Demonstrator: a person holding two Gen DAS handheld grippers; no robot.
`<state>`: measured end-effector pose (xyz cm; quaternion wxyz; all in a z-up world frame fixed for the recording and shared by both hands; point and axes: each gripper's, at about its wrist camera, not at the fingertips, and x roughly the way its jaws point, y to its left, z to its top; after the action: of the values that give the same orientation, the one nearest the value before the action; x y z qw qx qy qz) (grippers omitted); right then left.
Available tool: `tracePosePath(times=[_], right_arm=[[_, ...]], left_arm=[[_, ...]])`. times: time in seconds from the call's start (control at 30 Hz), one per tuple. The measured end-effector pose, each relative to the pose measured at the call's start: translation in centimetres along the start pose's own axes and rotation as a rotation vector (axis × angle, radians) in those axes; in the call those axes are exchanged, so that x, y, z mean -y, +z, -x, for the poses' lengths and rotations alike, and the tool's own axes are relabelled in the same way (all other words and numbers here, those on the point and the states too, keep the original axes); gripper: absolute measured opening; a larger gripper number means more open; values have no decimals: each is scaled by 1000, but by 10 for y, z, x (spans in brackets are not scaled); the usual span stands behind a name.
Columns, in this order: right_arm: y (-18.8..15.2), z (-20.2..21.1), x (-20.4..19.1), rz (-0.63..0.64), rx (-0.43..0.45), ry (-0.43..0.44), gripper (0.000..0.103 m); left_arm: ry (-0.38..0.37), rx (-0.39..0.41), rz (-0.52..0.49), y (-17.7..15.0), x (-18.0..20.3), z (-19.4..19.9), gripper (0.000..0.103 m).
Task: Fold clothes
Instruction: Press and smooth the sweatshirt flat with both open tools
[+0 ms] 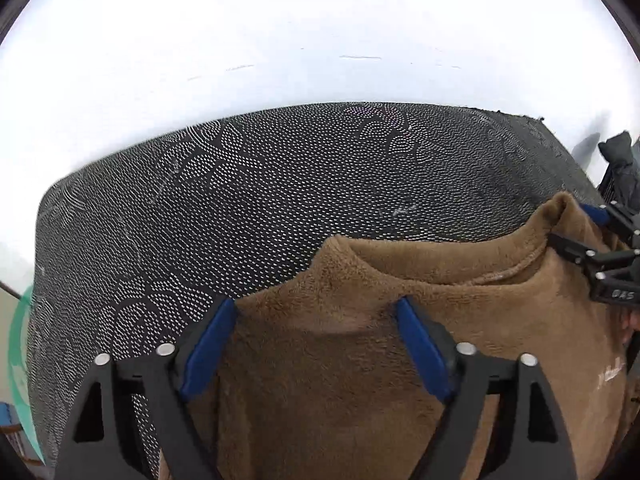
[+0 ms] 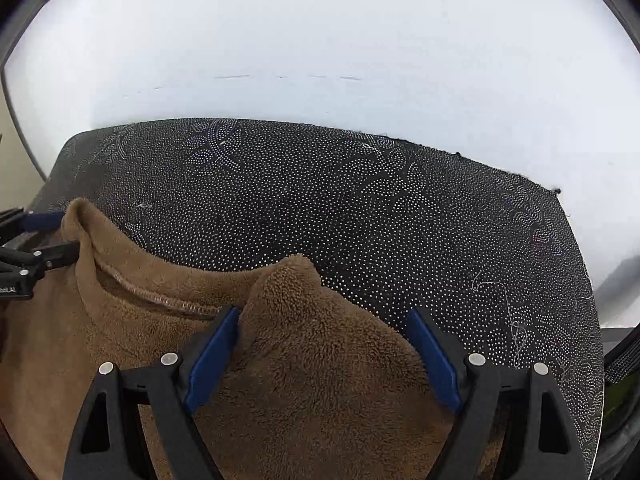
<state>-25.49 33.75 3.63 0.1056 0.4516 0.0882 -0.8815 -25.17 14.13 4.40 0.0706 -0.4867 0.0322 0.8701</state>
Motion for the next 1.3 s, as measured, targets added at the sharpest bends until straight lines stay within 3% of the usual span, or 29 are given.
tracePosePath(times=[0.13,0.2,0.3,0.43,0.5,0.67,0.77,0.93,1.03,1.2,1.27,1.3], right_arm=[[-9,26,-2,22,53,-49,86],[-18,53,-9,59,105,-90,86],[-32,95,-25,114,157,-73,87],[-70,146,-59,166,184,21,87],[-95,167,-80,177,189,96,87],[-153,194,-136,207,165,237,87],[-180,196,-170,249,145,276,87],[-217,191,-214,364,142,200,87],[-223,182,-221,374,126,124,87],[-223,182,-211,316,125,123,87],[-221,178,-205,280,114,138,87],[-219,176,-202,259,106,144,87]], left_arm=[[-35,-31,91,-6,-16,10,98],[-34,-19,92,-12,-21,29,98],[-61,23,80,-26,-31,71,98],[-128,66,84,-48,-61,131,98],[-149,80,83,-74,-76,163,99],[-133,71,114,-127,-113,207,100],[-116,71,136,-157,-126,220,102],[-228,28,167,-198,-134,195,102],[-191,4,192,-206,-134,183,102],[-137,17,190,-203,-134,164,101],[-104,20,184,-198,-141,159,85],[-85,17,184,-196,-147,156,59]])
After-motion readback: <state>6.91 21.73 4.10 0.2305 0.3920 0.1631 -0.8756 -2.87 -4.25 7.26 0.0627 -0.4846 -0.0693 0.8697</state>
